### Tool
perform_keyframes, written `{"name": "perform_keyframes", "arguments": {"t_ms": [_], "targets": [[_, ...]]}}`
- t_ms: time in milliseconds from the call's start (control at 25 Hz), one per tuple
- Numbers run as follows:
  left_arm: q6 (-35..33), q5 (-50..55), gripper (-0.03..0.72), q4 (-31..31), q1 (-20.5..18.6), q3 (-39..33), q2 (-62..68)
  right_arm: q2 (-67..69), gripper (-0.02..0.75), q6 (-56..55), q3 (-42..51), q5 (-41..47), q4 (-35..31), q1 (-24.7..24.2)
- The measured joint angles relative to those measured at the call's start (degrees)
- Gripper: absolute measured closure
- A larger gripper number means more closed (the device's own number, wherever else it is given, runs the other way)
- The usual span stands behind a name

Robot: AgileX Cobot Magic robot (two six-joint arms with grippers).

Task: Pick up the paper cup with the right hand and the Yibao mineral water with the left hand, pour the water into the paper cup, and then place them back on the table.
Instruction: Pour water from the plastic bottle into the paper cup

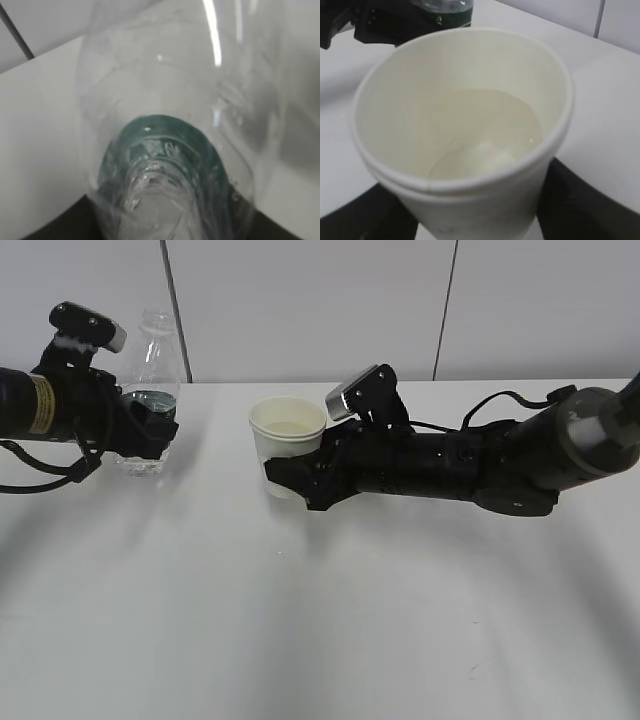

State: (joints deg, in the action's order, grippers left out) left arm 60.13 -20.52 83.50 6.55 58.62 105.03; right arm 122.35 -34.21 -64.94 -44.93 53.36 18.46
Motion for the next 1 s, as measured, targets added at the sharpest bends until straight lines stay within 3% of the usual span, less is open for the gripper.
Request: {"name": "perform_keyframes", "arguments": {"t_ms": [200,240,400,760,1000], "targets": [[-17.18,-7.44,0.386,-19.82,-1.3,0.12,3.82,0.0,0.244,0.0,0.0,0.0,-0.62,0.0],[-17.18,-7.44,0.386,-19.82,-1.3,0.12,3.82,0.0,0.244,0.0,0.0,0.0,-0.72,0.0],[-24.6,-16.75,0.386,-29.89,-2.14,0.12,8.3,0.0,0.245,0.1,0.0,0.11,-2.43,0.0],[-35.82,-26.1,0.387,-40.1,-2.14,0.28,16.61,0.0,0.246,0.18,0.0,0.11,-4.69,0.0],[-38.71,-30.43,0.387,-43.03,-2.14,0.48,19.74,0.0,0.246,0.18,0.0,0.11,-6.16,0.0]]}}
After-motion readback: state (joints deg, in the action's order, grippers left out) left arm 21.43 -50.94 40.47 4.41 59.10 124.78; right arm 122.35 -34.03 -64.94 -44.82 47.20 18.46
